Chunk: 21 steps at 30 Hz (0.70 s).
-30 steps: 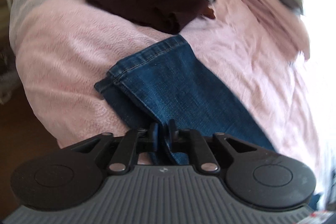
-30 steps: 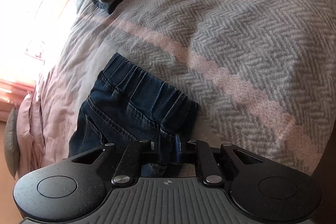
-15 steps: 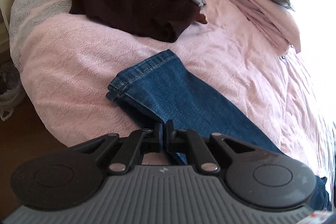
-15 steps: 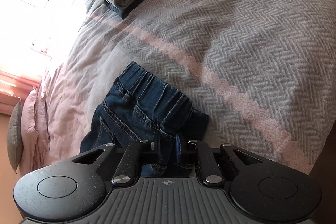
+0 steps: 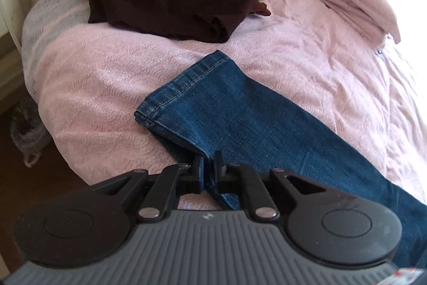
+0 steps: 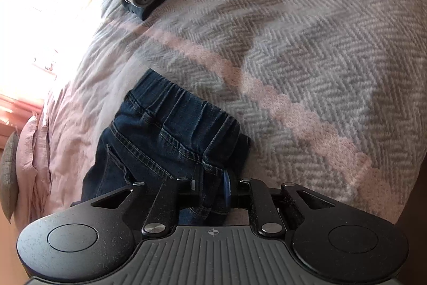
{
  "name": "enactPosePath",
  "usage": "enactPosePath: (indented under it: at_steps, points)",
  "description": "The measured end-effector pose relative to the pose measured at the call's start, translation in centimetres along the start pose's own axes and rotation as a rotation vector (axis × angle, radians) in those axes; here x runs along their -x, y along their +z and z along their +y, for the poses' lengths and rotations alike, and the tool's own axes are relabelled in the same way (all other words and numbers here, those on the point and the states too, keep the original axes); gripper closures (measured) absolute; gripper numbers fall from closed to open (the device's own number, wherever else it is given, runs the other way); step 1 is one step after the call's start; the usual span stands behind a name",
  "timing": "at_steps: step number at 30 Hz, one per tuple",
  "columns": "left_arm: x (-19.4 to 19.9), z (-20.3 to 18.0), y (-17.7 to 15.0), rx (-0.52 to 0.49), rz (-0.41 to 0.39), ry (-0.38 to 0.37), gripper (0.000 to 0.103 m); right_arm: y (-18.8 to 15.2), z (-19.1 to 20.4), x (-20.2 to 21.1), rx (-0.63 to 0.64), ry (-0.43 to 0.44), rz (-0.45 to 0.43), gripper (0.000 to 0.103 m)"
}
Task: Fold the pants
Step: 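Align the leg hems with the left tool while the right tool holds the waistband, then open both tools and release the lengthwise-folded jeans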
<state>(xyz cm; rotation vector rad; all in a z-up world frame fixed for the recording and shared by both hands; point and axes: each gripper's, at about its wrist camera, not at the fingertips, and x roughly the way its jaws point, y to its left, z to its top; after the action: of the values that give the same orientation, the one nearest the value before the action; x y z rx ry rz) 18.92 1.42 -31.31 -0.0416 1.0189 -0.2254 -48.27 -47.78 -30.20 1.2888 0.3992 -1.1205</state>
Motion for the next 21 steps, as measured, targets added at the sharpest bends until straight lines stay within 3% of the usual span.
enactPosePath:
  at_steps: [4, 8, 9, 10, 12, 15, 19, 21]
  points:
    - [0.0, -0.6, 0.6, -0.036, 0.010, 0.040, 0.096, -0.8, 0.4, 2.2, -0.010, 0.002, -0.039, 0.095]
    - [-0.5, -1.4, 0.9, -0.060, 0.020, 0.091, 0.094, -1.1, -0.6, -0.5, 0.045, -0.099, 0.032, 0.094]
    - [-0.6, -1.8, 0.9, -0.072, 0.027, 0.116, 0.093, -0.8, -0.6, -1.0, 0.037, -0.108, 0.048, 0.089]
    - [-0.5, -2.2, 0.8, -0.087, 0.033, 0.136, 0.091, -0.5, -0.6, -1.0, 0.033, -0.118, 0.054, 0.076]
    - [0.2, -3.0, 0.4, -0.132, 0.046, 0.171, 0.081, 0.1, -0.2, -0.2, 0.067, -0.107, 0.062, 0.061]
    - [2.4, -4.1, -0.8, -0.197, 0.077, 0.179, 0.081, 0.7, 0.4, 1.6, 0.192, -0.159, 0.062, 0.059]
    - [6.7, -7.4, -2.5, -0.329, 0.064, 0.067, 0.081, 2.2, 1.4, 3.0, 0.340, -0.143, 0.027, 0.059]
    - [7.6, -10.6, -2.6, -0.387, 0.069, -0.040, 0.081, 3.2, 2.4, 2.9, 0.377, -0.093, 0.010, 0.058]
